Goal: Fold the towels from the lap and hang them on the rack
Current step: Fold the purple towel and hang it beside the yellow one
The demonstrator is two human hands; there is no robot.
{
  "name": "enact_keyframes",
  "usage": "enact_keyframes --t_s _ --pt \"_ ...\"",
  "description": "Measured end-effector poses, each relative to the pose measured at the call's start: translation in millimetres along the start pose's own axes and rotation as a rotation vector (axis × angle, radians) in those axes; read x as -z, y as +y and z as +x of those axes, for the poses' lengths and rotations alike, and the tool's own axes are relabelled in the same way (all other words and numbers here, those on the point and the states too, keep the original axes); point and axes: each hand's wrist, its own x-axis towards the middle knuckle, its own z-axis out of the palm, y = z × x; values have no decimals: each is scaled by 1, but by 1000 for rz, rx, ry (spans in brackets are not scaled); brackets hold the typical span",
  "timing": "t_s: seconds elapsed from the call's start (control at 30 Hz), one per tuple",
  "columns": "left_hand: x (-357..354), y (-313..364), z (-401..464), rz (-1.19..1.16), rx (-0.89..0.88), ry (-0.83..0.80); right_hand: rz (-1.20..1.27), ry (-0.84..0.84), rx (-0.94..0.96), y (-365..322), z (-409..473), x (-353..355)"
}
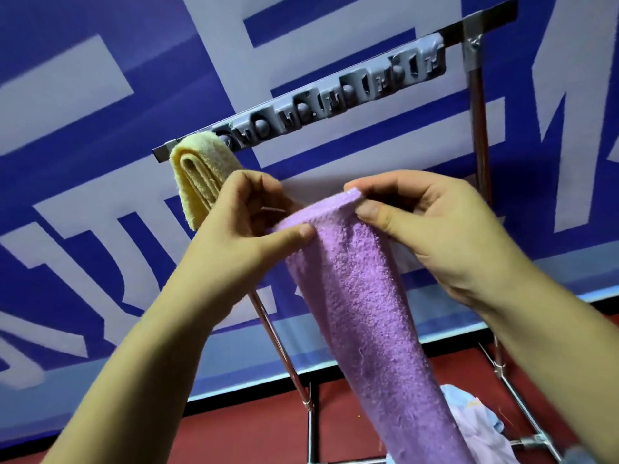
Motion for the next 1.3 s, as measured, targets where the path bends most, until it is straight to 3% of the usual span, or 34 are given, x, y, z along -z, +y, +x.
enact_keyframes --t_s 0.13,0.3,0.43,0.53,0.73,1.1,1.3 --pt "8 24 10 383 -97 -268 3 -27 5 1 6 -1" --pt "-5 45 21 602 -171 -309 1 -23 22 2 8 -4" --pt "-10 47 26 637 -195 -320 32 -32 11 6 4 4" --pt "-10 49 33 650 -215 -323 78 -80 -116 22 -12 23" --pt "-5 56 42 667 -118 -322 -190 -258 -420 89 -64 46" --pt "6 54 46 748 -41 -271 -444 -69 -330 99 -57 39" --pt "10 53 47 765 -27 -226 -331 -125 -322 102 -64 39"
